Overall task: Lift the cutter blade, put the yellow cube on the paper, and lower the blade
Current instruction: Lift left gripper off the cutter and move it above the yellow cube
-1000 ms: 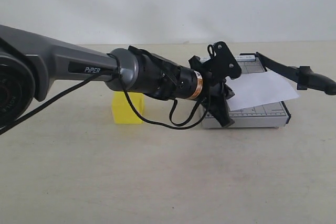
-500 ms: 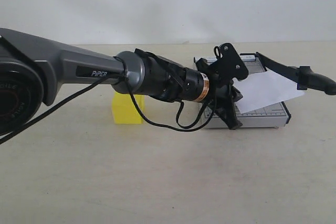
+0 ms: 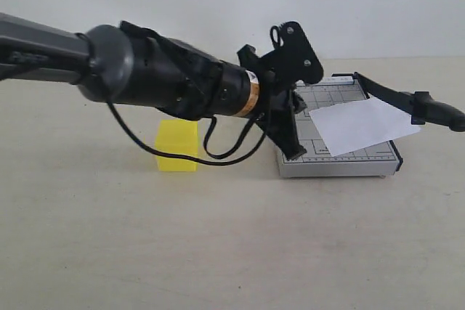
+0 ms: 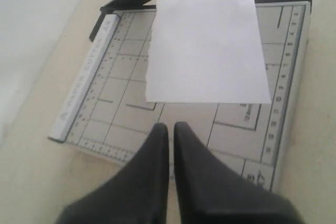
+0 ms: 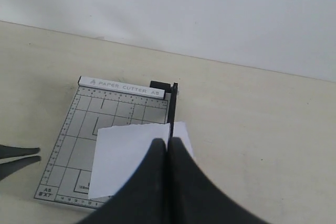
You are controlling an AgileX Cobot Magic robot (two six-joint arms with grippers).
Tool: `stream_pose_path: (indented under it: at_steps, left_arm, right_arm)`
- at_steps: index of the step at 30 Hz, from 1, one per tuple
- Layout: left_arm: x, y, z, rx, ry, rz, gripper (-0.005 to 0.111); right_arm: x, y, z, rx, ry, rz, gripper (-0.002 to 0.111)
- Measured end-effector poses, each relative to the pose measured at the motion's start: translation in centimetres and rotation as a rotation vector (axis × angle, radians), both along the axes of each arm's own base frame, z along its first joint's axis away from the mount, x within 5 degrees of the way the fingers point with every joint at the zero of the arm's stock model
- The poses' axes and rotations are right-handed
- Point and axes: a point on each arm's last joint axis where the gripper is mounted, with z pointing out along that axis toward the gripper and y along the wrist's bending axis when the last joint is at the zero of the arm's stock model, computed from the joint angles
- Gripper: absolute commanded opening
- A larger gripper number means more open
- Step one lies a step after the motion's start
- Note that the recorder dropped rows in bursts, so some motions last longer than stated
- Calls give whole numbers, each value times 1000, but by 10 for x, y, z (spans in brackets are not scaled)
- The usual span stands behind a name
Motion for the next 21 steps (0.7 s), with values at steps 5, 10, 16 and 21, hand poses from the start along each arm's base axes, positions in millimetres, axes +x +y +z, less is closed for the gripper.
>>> stream_pose_path:
  at_steps: [5, 10, 16, 21]
  left_arm:
    - [-25, 39, 47, -40, -40, 66, 4]
    - [-56, 74, 96, -148, -86, 146, 6]
    - [-71, 85, 108, -213, -70, 209, 62]
    - [-60, 92, 87, -233, -1, 392, 70]
  right_arm:
    - [0, 1, 0, 19, 2, 2, 0]
    - [0, 2, 0, 43, 3, 5, 0]
    - [0, 3, 0, 40, 3, 10, 0]
    - [-1, 3, 0, 41, 11, 12, 0]
